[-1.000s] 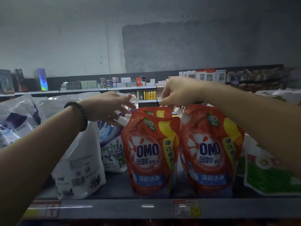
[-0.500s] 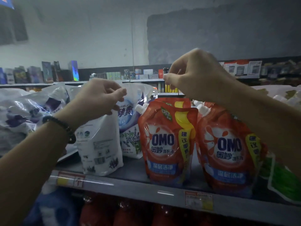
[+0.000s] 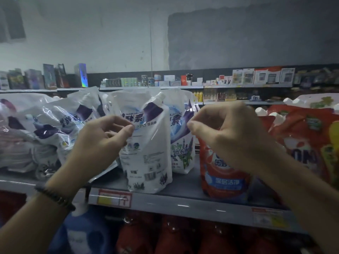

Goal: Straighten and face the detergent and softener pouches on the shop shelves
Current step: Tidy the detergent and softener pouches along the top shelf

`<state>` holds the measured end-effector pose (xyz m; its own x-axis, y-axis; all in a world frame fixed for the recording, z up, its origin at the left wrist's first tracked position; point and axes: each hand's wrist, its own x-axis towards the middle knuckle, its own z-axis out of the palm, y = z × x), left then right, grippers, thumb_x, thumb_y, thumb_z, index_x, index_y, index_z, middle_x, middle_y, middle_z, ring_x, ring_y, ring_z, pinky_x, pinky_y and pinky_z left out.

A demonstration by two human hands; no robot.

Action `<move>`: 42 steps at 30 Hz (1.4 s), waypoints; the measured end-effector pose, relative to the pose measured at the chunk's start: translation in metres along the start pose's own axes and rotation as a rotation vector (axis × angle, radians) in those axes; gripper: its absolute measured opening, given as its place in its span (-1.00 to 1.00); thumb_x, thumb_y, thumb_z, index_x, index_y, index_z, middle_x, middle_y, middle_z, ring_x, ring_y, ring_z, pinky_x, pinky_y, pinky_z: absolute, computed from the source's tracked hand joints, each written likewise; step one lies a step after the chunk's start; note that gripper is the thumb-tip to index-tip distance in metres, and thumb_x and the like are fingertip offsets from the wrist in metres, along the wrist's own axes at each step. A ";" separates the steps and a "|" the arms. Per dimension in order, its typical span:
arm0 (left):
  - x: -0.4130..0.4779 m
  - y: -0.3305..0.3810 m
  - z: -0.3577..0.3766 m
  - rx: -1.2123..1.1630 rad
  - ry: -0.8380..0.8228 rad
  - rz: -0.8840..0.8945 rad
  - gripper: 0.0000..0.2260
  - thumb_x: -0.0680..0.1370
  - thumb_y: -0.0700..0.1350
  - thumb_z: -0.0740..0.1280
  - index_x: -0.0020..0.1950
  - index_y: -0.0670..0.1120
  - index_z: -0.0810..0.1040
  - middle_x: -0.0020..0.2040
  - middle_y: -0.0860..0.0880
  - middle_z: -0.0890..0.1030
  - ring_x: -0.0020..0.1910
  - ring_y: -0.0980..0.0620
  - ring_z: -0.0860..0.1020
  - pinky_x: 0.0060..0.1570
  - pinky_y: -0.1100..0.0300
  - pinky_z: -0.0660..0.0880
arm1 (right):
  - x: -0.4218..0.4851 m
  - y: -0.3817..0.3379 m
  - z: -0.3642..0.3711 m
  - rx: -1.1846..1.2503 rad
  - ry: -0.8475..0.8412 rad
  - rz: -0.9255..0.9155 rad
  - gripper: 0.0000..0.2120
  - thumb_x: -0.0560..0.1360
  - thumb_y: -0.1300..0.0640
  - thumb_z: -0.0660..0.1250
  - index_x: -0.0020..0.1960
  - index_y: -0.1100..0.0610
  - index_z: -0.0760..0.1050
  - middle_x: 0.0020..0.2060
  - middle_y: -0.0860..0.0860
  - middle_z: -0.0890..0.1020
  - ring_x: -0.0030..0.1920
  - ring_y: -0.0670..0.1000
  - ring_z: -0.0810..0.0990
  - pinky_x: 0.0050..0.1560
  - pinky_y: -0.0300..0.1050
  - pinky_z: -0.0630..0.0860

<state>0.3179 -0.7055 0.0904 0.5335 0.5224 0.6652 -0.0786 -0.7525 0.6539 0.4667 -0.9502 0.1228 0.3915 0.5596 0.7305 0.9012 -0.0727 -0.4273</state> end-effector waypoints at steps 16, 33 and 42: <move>-0.023 -0.109 -0.008 -0.225 -0.230 -0.231 -0.25 0.38 0.21 0.56 0.48 0.18 0.30 0.40 0.05 0.49 0.32 0.06 0.56 0.36 -0.06 0.55 | -0.042 -0.002 0.149 0.069 0.100 0.433 -0.58 0.50 -0.09 0.56 0.32 -0.15 0.57 0.17 -0.23 0.65 0.19 -0.24 0.61 0.17 -0.24 0.58; -0.016 -0.132 0.039 -0.424 -0.249 -0.377 -0.27 0.30 -0.01 0.68 0.41 0.04 0.48 0.16 0.05 0.75 0.13 0.06 0.73 -0.02 0.22 0.68 | -0.062 0.002 0.209 0.068 0.082 0.369 -0.32 0.57 -0.09 0.45 0.62 -0.07 0.30 0.55 -0.11 0.28 0.57 -0.13 0.25 0.48 -0.39 0.22; 0.005 -0.130 0.029 -0.446 -0.404 -0.403 -0.39 0.36 -0.26 0.63 0.35 -0.11 0.48 0.12 -0.06 0.77 0.08 -0.05 0.76 -0.02 0.14 0.70 | -0.065 0.011 0.221 0.067 0.155 0.313 -0.32 0.53 -0.06 0.46 0.60 -0.08 0.30 0.52 -0.15 0.26 0.58 -0.12 0.22 0.54 -0.25 0.23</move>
<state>0.3556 -0.6164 -0.0015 0.8563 0.4707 0.2126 -0.1001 -0.2527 0.9624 0.4098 -0.8050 -0.0465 0.6747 0.3868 0.6286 0.7210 -0.1632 -0.6735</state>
